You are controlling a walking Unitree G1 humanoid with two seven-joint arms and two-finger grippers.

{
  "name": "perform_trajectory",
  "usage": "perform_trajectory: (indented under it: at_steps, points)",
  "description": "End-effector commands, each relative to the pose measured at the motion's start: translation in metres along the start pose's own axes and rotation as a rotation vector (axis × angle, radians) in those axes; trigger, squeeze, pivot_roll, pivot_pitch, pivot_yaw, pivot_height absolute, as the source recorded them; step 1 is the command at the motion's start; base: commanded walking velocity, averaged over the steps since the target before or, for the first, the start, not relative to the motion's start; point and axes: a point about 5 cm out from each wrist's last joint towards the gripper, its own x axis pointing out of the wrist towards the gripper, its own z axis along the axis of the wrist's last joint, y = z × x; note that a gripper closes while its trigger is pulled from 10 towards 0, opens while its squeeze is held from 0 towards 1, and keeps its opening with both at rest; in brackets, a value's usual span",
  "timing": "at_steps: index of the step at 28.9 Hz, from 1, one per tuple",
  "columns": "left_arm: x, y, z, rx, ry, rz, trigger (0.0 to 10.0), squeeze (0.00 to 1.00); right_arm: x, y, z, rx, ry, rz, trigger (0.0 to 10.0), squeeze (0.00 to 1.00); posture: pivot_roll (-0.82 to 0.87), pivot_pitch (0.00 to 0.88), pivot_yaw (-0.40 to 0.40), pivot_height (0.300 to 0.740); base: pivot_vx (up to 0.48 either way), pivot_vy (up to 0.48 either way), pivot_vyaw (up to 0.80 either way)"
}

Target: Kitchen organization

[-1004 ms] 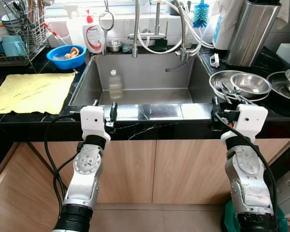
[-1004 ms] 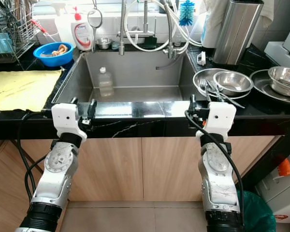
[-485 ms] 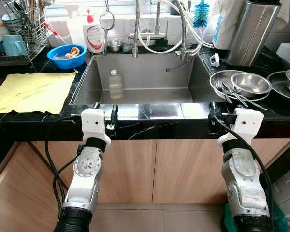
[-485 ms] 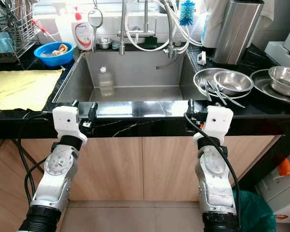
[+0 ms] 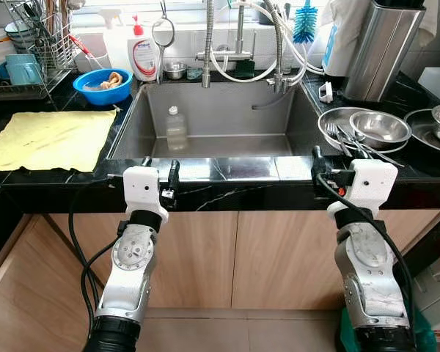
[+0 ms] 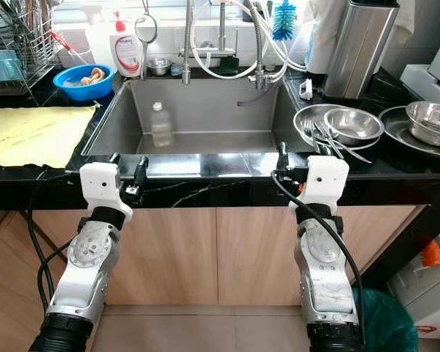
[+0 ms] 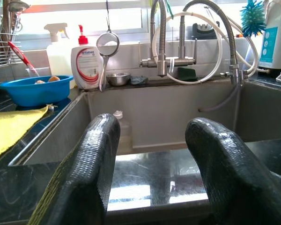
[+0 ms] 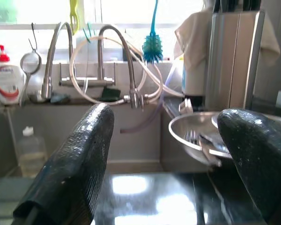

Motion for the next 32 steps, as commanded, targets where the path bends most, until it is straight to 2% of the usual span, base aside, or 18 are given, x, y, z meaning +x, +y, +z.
perform_trajectory:
  at_steps: [1,9,17,24,32]
  points:
    - [0.0027,0.001,0.0084,-0.012,-0.038,0.003,10.0,0.0,0.0043,0.0025,0.0163,-0.03,-0.077,0.018,10.0,0.0,-0.14,0.0,0.038,0.74,0.266,0.0,0.0]
    - [0.0026,0.0054,0.0094,-0.018,-0.039,0.021,10.0,0.0,0.0041,0.0036,0.0174,-0.041,-0.085,0.04,10.0,0.0,-0.14,0.0,0.036,0.74,0.273,0.0,0.0]
    - [0.0049,0.002,0.0079,-0.01,-0.038,0.012,10.0,0.0,0.0057,0.0025,0.0177,-0.043,-0.088,0.038,10.0,0.0,-0.14,0.0,0.036,0.74,0.285,0.0,0.0]
    - [0.0045,0.0028,0.0064,-0.011,-0.035,0.022,10.0,0.0,0.0046,0.0004,0.0181,-0.046,-0.089,0.035,10.0,0.0,-0.14,0.0,0.034,0.74,0.0,0.0,0.0]
    - [0.003,0.0017,0.0061,-0.016,-0.038,0.025,10.0,0.0,0.0042,0.0067,0.0197,-0.032,-0.093,0.066,10.0,0.0,-0.14,0.0,0.032,0.74,0.0,0.0,0.0]
